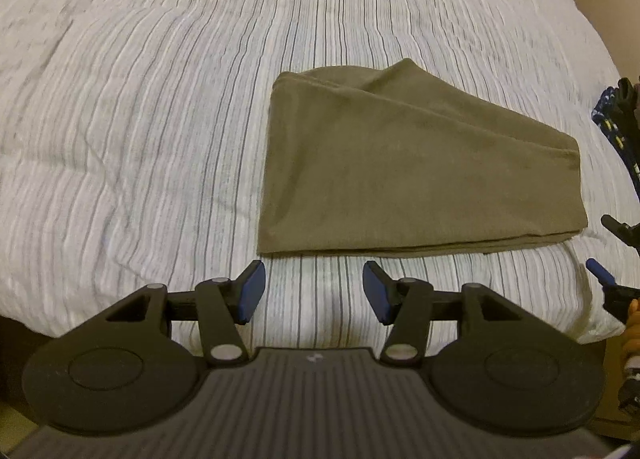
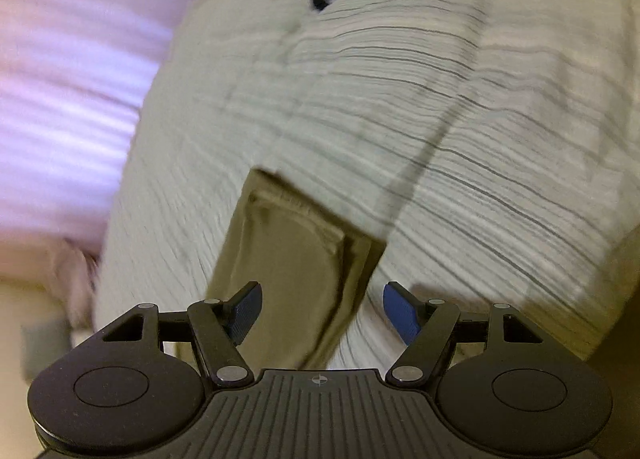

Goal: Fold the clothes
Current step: 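Grasp one end of the olive pants with the right tool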

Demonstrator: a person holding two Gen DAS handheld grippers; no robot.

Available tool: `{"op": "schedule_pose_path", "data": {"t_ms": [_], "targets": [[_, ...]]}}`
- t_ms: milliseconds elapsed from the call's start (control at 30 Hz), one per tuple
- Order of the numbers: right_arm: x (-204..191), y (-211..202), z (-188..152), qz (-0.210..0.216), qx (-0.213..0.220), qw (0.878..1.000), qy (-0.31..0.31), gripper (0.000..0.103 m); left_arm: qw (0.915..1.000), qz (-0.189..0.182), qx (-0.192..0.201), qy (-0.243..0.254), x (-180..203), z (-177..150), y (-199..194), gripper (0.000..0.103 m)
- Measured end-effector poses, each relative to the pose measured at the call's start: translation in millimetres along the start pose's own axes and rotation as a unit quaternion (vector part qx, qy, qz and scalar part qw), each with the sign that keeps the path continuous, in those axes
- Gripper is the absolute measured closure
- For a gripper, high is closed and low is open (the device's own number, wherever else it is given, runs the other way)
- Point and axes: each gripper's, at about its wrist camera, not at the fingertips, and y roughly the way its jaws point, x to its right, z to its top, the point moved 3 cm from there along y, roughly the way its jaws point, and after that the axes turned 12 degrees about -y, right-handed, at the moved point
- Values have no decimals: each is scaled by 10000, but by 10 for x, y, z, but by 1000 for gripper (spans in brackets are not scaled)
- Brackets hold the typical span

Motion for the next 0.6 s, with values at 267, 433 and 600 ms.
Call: {"op": "schedule_pose_path", "data": {"t_ms": [267, 433, 600], "targets": [[265, 406, 74, 401, 132, 9987, 269, 44, 9993, -287, -4, -259, -64, -118, 327, 53], [424, 558, 95, 639, 188, 9964, 530, 50, 9978, -428, -42, -506, -151, -163, 445, 53], [385, 628, 105, 837, 285, 9953, 397, 51, 9955, -563, 25, -767, -219, -127, 459, 53]]}}
